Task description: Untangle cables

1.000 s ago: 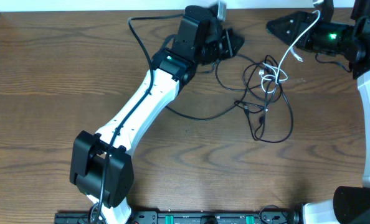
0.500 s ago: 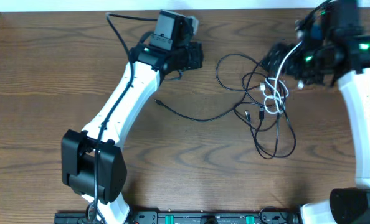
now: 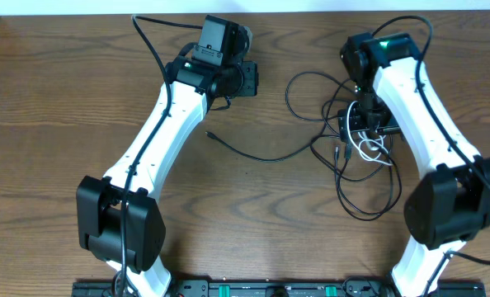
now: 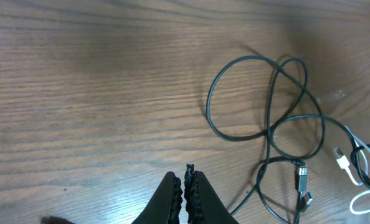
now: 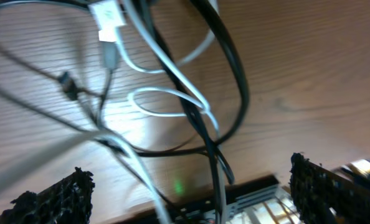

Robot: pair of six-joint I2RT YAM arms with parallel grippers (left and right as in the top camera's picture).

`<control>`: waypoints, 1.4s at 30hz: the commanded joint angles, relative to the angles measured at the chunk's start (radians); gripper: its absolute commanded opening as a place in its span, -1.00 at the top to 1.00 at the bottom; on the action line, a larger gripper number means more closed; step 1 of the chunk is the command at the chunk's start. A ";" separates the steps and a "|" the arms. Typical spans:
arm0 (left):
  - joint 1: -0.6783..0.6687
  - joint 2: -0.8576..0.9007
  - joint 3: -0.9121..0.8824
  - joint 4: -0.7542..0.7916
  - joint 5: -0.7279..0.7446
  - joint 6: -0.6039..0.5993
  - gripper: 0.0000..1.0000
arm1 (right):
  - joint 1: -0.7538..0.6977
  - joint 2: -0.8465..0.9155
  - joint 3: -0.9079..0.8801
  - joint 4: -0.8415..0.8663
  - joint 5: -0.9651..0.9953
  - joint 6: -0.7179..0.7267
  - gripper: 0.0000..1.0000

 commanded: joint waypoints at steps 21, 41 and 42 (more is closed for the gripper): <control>0.002 -0.028 0.005 -0.011 -0.031 0.034 0.84 | -0.039 0.008 0.007 -0.076 0.459 0.338 -0.92; 0.029 -0.073 0.006 0.005 0.029 0.037 0.84 | -0.046 -0.011 0.007 0.629 -0.147 0.152 -0.72; 0.029 -0.082 0.006 0.011 0.063 0.051 0.81 | -0.061 -0.018 0.007 0.631 -0.182 0.148 -0.72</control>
